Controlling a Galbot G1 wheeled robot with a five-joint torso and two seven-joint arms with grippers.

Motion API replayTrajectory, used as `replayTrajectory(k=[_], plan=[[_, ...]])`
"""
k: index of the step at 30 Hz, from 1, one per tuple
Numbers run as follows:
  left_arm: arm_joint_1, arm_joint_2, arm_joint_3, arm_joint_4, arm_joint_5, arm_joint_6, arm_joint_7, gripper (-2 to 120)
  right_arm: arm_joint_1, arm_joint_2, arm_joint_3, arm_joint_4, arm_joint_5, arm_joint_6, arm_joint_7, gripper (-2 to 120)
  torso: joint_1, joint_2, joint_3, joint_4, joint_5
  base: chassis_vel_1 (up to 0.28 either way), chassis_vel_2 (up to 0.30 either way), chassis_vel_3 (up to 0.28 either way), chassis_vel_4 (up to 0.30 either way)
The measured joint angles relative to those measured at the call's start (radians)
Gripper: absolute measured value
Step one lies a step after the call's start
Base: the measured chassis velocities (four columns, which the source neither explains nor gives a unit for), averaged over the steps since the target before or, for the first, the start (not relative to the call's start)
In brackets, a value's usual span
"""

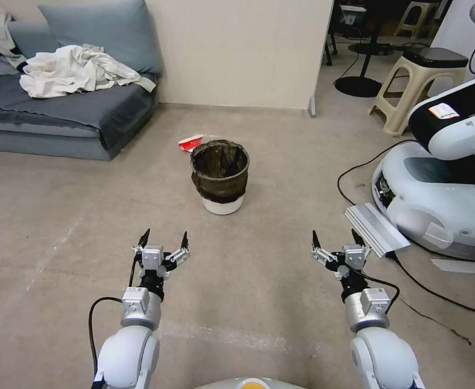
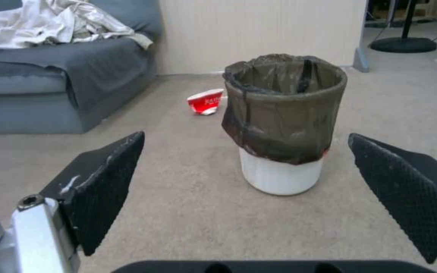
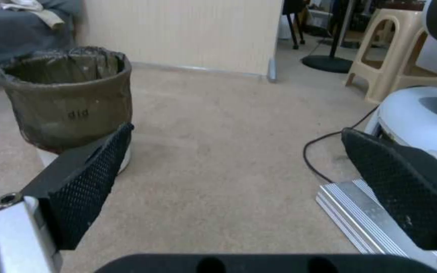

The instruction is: Pick up the trash can from the floor.

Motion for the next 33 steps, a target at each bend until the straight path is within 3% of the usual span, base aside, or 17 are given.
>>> replayTrajectory(k=[15,19,22,23,29,33], plan=[[0.002,0.0,-0.001,-0.006,-0.002,0.004,0.0,100,0.0,0.0,0.0,0.0,0.0,0.0,0.0,100,0.0,0.0,0.0,-0.0001,-0.0001,0.0,0.0,0.0,0.0],[0.031,0.003,-0.027,-0.087,-0.053,0.063,0.0,100,-0.008,0.001,0.003,0.016,0.006,-0.01,0.002,100,0.0,0.0,0.0,0.0002,0.0004,0.0,0.0,0.0,0.0],[0.072,0.009,-0.062,-0.198,-0.124,0.148,0.0,100,-0.051,0.01,0.023,0.11,0.046,-0.063,0.02,100,0.0,0.0,0.0,-0.0001,0.0,0.0,0.0,0.0,0.0],[0.072,0.009,-0.062,-0.198,-0.124,0.148,0.0,100,-0.051,0.01,0.023,0.11,0.046,-0.063,0.02,100,0.0,0.0,0.0,-0.0001,0.0,0.0,0.0,0.0,0.0],[0.139,0.017,-0.119,-0.378,-0.239,0.284,0.001,100,-0.131,0.027,0.059,0.286,0.122,-0.166,0.053,100,0.0,0.0,0.0,0.0,0.0,0.0,0.0,0.0,0.0],[0.181,0.025,-0.146,-0.423,-0.252,0.271,0.014,100,-0.179,0.037,0.08,0.39,0.167,-0.227,0.074,100,0.0,0.0,0.0,0.0003,0.0,0.0,0.0,0.0,0.0]])
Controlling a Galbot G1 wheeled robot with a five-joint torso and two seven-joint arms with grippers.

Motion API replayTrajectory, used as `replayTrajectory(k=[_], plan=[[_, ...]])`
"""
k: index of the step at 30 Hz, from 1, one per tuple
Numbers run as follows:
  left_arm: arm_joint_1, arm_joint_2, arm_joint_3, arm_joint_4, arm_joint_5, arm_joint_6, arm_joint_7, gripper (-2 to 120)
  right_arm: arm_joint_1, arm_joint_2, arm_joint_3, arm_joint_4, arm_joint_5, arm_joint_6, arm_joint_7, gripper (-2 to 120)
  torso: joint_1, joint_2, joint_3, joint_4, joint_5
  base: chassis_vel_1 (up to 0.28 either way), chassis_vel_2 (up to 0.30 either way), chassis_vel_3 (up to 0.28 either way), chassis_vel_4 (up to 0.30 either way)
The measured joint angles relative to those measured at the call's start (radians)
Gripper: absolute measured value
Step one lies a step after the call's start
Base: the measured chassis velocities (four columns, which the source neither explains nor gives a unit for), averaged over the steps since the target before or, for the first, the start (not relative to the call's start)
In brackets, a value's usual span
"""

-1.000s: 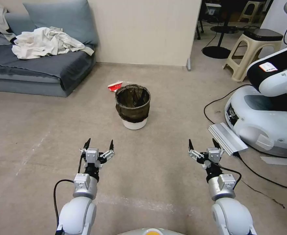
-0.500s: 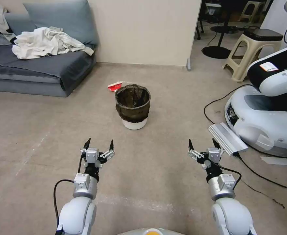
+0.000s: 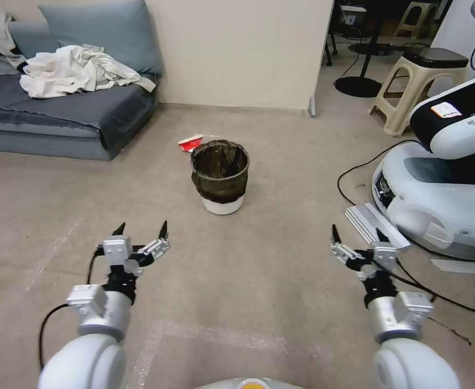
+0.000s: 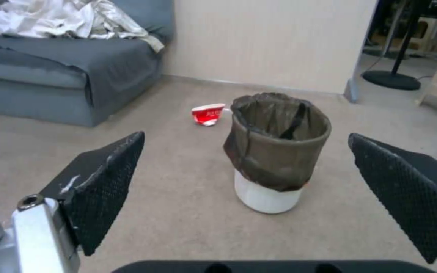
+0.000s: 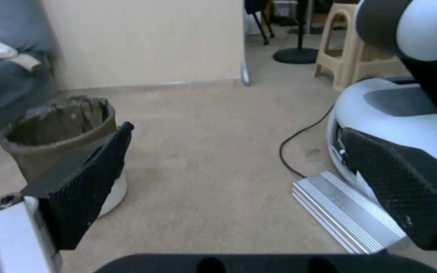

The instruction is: Pick up the trash can from the floor.

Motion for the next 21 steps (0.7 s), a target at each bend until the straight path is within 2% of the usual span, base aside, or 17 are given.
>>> replayTrajectory(k=[3,5,21], plan=[[0.006,0.001,-0.006,0.001,0.007,-0.029,0.011,100,-0.035,0.005,0.017,0.068,0.041,-0.017,-0.004,100,0.0,0.0,0.0,-0.0004,-0.0001,0.0,0.0,0.0,0.0],[0.009,0.002,-0.006,0.008,0.011,-0.042,0.015,100,-0.053,0.003,0.027,0.08,0.072,0.028,-0.038,100,0.0,0.0,0.0,-0.0005,-0.0002,0.0,0.0,0.0,0.0],[0.016,-0.004,-0.005,0.021,0.035,-0.06,0.017,100,-0.054,-0.008,0.029,0.046,0.101,0.129,-0.079,100,0.0,0.0,0.0,-0.0003,0.0,0.0,0.0,0.0,0.0]])
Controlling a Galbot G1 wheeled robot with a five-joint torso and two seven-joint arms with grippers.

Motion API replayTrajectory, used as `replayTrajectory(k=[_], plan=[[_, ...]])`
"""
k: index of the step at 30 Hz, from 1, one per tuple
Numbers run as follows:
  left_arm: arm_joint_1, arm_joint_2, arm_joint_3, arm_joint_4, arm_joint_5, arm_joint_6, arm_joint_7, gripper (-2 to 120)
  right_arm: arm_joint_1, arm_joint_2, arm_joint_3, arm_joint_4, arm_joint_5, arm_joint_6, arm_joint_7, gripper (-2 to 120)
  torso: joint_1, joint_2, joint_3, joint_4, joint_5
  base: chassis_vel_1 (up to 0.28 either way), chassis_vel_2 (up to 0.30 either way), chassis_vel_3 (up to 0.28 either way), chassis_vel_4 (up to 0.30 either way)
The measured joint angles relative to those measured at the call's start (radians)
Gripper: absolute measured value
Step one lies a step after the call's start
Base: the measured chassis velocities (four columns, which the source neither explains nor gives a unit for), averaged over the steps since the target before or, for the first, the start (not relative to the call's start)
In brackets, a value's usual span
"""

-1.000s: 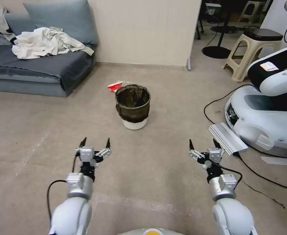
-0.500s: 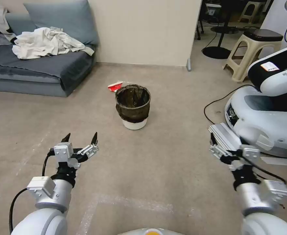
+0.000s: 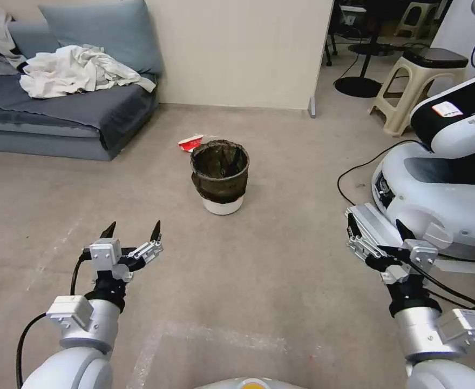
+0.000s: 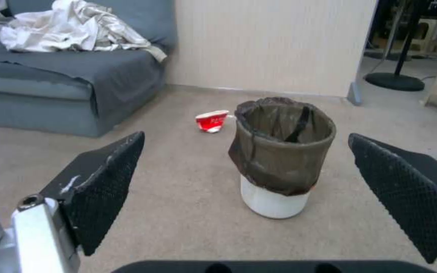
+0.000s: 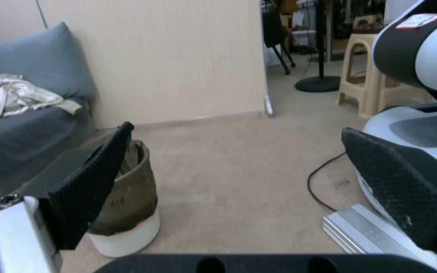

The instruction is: Pick up the trash can from the floor.

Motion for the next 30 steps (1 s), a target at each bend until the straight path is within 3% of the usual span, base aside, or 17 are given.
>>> replayTrajectory(k=[30], plan=[[0.001,-0.003,-0.001,0.005,-0.001,-0.002,0.017,100,0.002,0.001,-0.001,-0.015,0.011,0.051,-0.038,100,0.0,0.0,0.0,0.0,0.0,-0.011,0.011,0.015,-0.012]])
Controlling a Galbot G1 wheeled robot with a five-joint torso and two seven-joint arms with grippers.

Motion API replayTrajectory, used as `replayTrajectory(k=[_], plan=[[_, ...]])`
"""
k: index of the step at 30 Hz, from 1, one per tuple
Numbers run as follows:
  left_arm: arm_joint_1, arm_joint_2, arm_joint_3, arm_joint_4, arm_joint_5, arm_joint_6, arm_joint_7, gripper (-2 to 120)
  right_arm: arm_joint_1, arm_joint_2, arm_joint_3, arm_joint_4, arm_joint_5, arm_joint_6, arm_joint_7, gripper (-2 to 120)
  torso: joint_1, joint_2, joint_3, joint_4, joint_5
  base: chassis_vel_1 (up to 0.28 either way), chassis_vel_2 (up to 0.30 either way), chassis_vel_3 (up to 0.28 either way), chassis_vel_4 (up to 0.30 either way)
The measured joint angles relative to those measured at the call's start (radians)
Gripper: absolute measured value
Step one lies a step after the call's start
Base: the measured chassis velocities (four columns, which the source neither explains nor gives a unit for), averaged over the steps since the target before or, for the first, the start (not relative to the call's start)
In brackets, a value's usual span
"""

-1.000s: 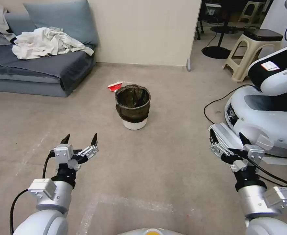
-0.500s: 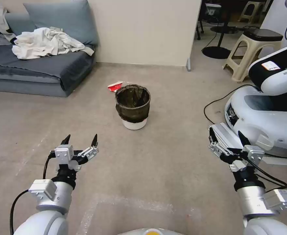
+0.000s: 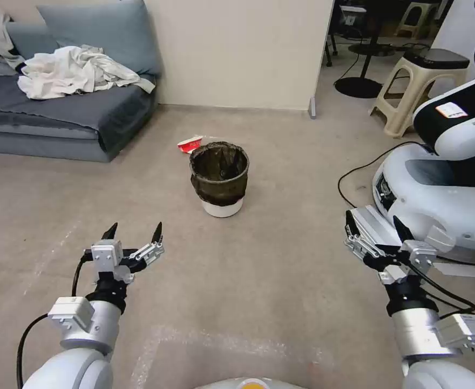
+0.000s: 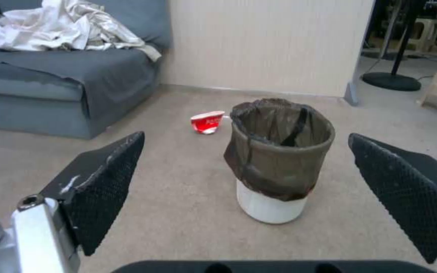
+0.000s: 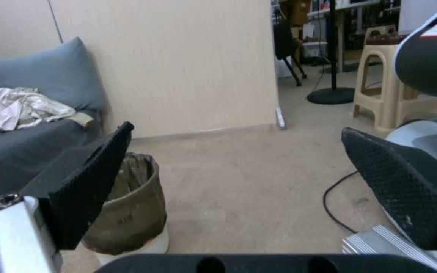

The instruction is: Pick up the trash can from the floor.

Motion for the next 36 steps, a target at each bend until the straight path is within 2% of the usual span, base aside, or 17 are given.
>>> replayTrajectory(k=[36], plan=[[-0.011,0.003,-0.002,0.009,-0.002,-0.011,0.0,100,0.004,-0.009,0.002,0.001,0.006,0.002,0.0,100,0.0,0.0,0.0,-0.0001,-0.0001,-0.159,0.161,0.161,-0.164]])
